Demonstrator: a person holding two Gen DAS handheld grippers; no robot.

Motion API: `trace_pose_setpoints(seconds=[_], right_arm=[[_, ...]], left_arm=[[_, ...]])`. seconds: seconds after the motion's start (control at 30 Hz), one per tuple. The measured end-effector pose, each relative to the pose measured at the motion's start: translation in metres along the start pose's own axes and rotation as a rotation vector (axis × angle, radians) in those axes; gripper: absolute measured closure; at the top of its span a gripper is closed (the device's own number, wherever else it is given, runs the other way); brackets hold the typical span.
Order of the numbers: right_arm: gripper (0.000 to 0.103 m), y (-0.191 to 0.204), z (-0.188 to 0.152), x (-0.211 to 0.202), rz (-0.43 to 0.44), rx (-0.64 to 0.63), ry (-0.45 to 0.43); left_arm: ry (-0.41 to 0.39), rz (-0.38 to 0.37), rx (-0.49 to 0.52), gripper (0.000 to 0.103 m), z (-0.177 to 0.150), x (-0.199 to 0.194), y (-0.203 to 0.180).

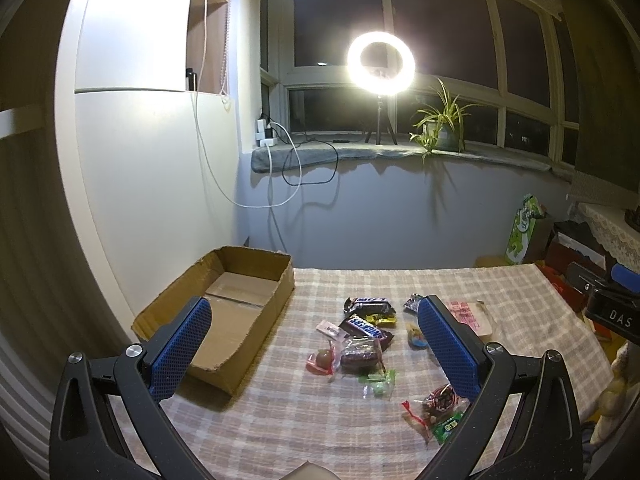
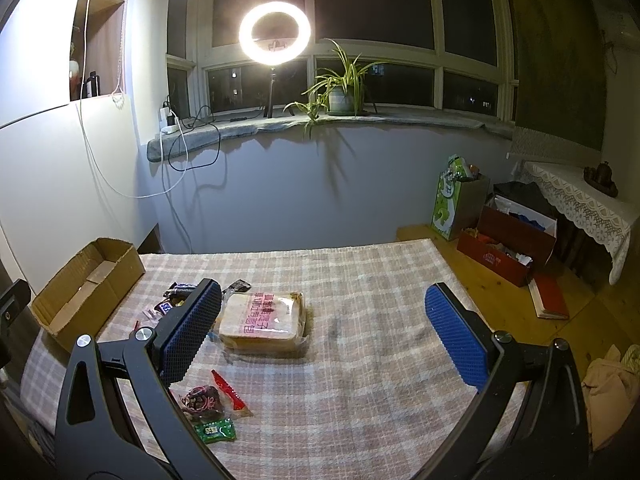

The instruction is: Organize snacks

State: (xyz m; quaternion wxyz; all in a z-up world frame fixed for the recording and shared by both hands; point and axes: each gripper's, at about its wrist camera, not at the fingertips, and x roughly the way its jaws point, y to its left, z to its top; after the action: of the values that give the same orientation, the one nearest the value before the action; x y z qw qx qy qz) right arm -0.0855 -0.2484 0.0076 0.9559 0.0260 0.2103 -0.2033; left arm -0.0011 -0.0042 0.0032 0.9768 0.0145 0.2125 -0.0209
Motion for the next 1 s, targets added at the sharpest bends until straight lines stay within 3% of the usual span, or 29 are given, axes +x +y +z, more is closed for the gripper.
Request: trace_pose_setpoints(seconds=[0.37,0.63,0.83,1.0], right_arm=[[0.000,-0.001,-0.006,0.018,0.000,-0.006,0.038],[0.000,-0.005,-0.008,0.044,0.023,-0.005,0.091],[0.000,-0.013,-0.015,0.081,0.168,0.002,0.177],[0.000,-0.020,-0.019,0.116,0.325,0.070,0.282]], left_arm=[[0.032,-0.023,0.007,0.001,-0.003,0.015,-0.004],[0.109,-0.105,-0.012,0.001,-0.008,0.042,-0.010],[0.186,-0.197,-0.022,0.001,-0.015,0.071,-0.022],[0.300,-0.343,-0.093,0.001,-0.020,0.106,-0.029]])
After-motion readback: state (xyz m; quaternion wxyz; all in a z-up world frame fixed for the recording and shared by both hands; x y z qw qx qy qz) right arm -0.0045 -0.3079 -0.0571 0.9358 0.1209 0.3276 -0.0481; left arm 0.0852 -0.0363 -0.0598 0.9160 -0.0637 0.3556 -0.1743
